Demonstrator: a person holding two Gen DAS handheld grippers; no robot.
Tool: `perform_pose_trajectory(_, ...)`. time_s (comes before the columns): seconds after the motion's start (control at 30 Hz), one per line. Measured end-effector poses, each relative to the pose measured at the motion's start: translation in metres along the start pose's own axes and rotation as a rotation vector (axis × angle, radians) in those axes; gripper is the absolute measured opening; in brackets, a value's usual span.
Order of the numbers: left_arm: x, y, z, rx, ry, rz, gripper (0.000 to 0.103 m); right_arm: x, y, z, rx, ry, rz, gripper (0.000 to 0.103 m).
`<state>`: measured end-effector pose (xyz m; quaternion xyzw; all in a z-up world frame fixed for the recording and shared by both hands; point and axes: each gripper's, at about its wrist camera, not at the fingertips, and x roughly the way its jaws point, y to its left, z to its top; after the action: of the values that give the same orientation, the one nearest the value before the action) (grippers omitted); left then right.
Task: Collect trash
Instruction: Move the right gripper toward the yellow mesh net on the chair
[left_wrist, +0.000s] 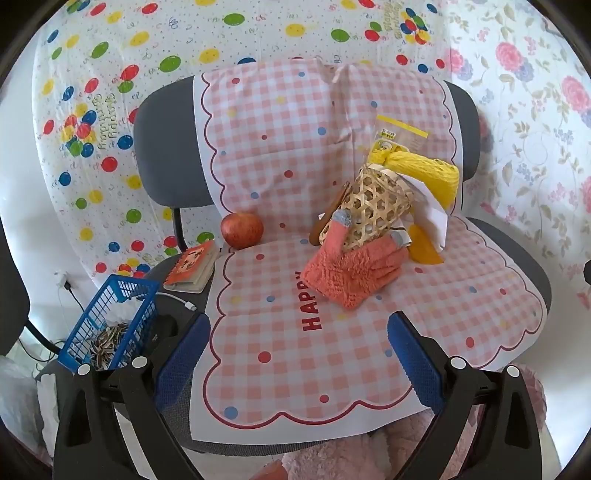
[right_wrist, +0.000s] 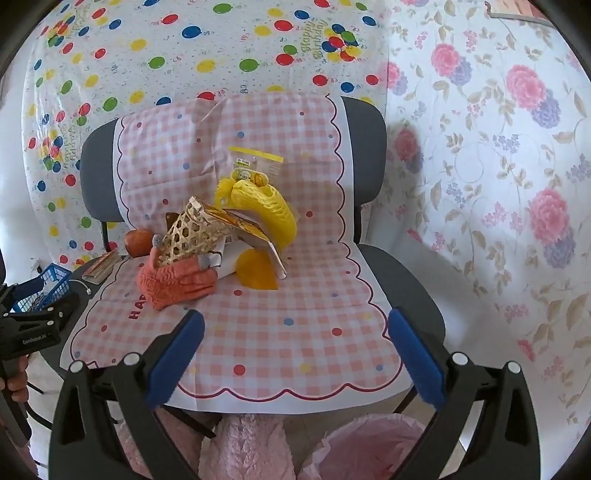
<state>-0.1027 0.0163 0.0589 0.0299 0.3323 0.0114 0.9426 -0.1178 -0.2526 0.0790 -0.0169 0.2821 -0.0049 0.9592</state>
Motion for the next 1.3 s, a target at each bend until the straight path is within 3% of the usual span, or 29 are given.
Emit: perform_pose_trajectory(1.3,0.003,0.001,-0.001,0.002,0.012,-0.001,0.096,0.006,0.001,-0.005,-0.009,0.012,-0.004,0.097)
